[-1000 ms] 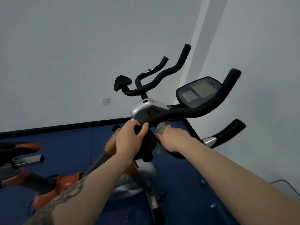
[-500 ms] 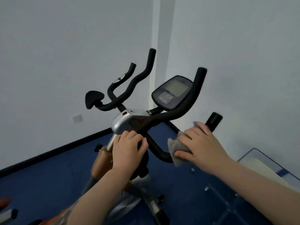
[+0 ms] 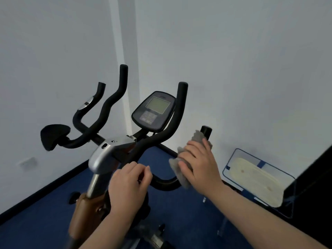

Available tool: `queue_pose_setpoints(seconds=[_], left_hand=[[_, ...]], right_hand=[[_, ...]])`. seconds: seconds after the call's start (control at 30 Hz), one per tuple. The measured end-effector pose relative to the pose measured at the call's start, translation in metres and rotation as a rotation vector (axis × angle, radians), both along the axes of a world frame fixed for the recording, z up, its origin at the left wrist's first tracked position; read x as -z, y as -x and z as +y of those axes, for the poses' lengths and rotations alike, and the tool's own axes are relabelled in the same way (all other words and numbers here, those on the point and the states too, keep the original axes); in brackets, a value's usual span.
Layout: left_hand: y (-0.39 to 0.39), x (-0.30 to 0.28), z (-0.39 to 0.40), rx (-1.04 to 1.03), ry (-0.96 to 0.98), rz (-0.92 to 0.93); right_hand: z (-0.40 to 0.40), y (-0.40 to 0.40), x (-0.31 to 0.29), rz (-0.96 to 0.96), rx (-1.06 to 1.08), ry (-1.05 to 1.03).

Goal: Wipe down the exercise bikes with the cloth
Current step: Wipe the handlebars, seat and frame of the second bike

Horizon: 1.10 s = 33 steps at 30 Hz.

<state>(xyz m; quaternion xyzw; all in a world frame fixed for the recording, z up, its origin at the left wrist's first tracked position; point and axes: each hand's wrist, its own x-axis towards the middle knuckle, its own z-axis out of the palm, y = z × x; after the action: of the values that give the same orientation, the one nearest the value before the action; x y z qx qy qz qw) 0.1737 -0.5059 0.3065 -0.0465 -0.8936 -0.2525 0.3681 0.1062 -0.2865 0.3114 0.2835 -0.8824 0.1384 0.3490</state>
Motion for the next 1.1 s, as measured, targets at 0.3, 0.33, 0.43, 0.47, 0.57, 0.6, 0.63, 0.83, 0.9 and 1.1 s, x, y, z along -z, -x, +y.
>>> queue_pose_setpoints(seconds=[0.3, 0.33, 0.43, 0.47, 0.57, 0.6, 0.63, 0.83, 0.9, 1.1], left_hand=[[0.002, 0.003, -0.001, -0.015, 0.034, 0.028], [0.002, 0.004, -0.001, -0.018, 0.035, 0.027], [0.003, 0.005, 0.0, -0.03, 0.032, 0.02], [0.003, 0.005, 0.0, -0.032, 0.03, 0.02], [0.003, 0.003, 0.001, -0.037, 0.024, 0.011], [0.003, 0.003, 0.001, -0.039, 0.023, 0.005], [0.003, 0.003, 0.0, -0.041, 0.018, 0.003], [0.002, 0.004, 0.001, -0.056, -0.006, -0.004], [0.001, 0.002, 0.002, -0.062, -0.017, -0.004], [0.0, 0.001, 0.002, -0.071, -0.035, -0.02]], right_hand=[[0.036, 0.055, -0.062, 0.083, 0.031, -0.241], [0.031, 0.053, -0.059, -0.001, 0.081, -0.083], [0.003, 0.045, -0.039, -0.158, 0.184, 0.512], [-0.009, 0.042, -0.035, -0.166, 0.204, 0.715], [-0.035, 0.034, -0.034, -0.16, 0.267, 1.009], [-0.037, 0.033, -0.035, -0.177, 0.279, 1.002], [-0.035, 0.034, -0.037, -0.194, 0.287, 0.975], [0.001, 0.059, -0.064, -0.438, 0.359, 0.522], [0.008, 0.052, -0.064, -0.307, 0.324, 0.246], [0.016, 0.027, -0.054, 0.006, -0.131, -0.449]])
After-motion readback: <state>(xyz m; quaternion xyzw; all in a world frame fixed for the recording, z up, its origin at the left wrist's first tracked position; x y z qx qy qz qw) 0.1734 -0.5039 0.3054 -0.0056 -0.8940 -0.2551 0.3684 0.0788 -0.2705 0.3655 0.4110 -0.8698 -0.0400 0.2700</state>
